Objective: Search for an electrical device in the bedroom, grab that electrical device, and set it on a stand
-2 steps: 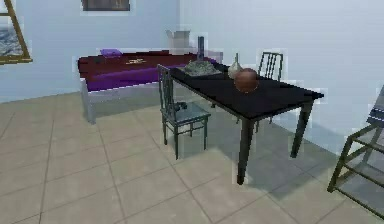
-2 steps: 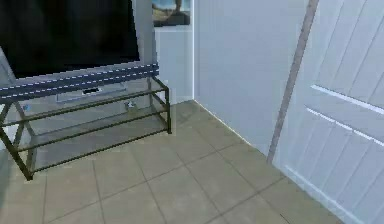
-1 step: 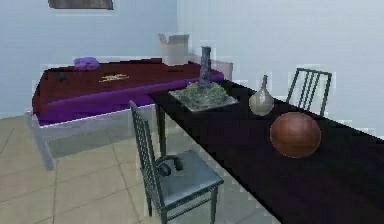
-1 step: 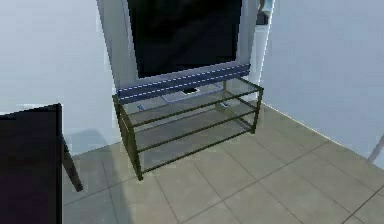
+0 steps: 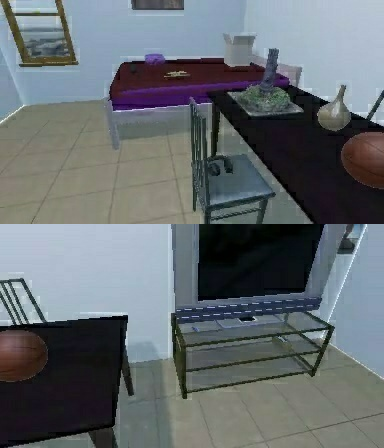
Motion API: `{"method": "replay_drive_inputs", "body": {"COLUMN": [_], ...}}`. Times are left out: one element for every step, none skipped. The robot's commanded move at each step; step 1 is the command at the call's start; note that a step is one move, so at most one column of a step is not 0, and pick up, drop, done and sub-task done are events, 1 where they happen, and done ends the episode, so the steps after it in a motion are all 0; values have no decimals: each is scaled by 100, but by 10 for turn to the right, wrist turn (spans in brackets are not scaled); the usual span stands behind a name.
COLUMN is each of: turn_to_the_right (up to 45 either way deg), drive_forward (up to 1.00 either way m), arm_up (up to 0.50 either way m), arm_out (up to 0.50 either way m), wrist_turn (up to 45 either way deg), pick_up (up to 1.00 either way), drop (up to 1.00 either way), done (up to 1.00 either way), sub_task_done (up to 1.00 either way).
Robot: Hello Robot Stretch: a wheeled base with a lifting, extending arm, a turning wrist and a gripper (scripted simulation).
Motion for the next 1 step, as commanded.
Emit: {"method": "replay_drive_inputs", "body": {"turn_to_the_right": [0], "drive_forward": [15], "arm_up": [0], "arm_out": [0], "wrist_turn": [0], "pick_up": [0], "drop": [0], "done": [0], "sub_task_done": [0]}}
